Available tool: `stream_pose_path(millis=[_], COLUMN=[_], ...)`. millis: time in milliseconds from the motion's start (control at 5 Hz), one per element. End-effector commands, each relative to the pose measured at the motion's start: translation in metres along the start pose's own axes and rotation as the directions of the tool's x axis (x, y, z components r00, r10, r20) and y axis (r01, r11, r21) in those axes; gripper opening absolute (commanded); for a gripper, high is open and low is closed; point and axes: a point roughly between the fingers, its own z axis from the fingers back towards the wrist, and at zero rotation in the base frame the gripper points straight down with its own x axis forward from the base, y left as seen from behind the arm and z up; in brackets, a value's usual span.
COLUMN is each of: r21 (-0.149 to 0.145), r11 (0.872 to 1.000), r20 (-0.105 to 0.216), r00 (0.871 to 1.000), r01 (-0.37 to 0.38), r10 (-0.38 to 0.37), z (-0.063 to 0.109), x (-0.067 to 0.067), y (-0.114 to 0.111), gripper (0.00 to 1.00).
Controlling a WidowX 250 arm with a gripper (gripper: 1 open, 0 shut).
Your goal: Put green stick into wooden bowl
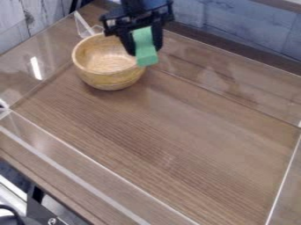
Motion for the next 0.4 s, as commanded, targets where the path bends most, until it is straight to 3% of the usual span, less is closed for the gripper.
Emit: stream_pose_path(millis=[0,200], r21=[-0.024,-0.016], r11=[1.000,0.999], r20=[0.072,0.083], r00=[0.997,0.996], r01=[-0.013,-0.030], r10=[0.015,0.031], z=[0.036,0.046], x=[0.016,0.030], y=[0.006,0.020], gripper=[0.00,0.00])
